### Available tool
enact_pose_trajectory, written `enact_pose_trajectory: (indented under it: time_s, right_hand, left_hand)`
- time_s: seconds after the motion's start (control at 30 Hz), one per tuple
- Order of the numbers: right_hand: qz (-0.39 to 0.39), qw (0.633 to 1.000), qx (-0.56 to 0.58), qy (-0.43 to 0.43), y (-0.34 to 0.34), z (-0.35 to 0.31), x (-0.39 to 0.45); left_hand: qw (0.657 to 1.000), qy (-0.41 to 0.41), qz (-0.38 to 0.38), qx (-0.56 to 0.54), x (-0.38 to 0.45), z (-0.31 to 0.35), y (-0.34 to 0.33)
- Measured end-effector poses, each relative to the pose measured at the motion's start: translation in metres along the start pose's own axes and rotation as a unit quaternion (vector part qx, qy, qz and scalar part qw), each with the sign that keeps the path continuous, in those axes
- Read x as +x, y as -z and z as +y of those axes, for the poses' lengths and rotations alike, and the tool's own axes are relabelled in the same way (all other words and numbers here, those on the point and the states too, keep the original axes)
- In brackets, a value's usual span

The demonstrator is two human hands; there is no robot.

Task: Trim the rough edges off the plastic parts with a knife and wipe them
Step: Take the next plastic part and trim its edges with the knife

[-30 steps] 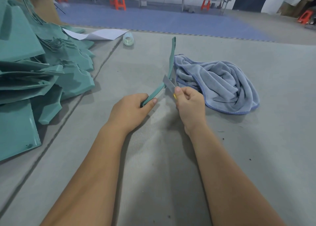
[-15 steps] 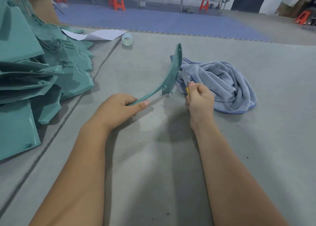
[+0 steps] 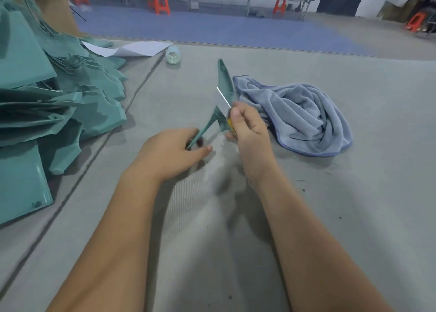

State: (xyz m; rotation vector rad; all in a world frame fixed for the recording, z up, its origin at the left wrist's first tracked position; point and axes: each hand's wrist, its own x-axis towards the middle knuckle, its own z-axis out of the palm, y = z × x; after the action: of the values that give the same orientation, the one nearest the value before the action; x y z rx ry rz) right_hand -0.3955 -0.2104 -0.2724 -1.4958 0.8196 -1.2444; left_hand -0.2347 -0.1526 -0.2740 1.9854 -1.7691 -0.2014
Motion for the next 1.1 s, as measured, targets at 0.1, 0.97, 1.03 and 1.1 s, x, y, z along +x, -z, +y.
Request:
enact_pose_trajectory:
  time_s: [0.1,0.97,1.03,1.1]
  right_hand:
    - [-0.029,0.999,-0.001,-0.018,0.000,0.001,0.001]
    - [-0.059,0.998,-0.025,-0.027,0.004,-0.013,0.004]
    - [-0.075,0.995,-0.052,-0.027,-0.001,-0.008,0.003]
    - [-0.070,0.994,-0.076,-0.024,-0.003,-0.002,0.005]
  left_hand:
    - [0.998,-0.001,0.057,-0.016,0.002,0.016,-0.008]
    - [0.996,-0.007,0.081,-0.041,0.003,0.008,-0.004]
    - [0.994,-0.013,0.081,-0.071,0.003,0.009,-0.005]
    - [0.990,-0.019,0.091,-0.103,0.002,0.009,-0.007]
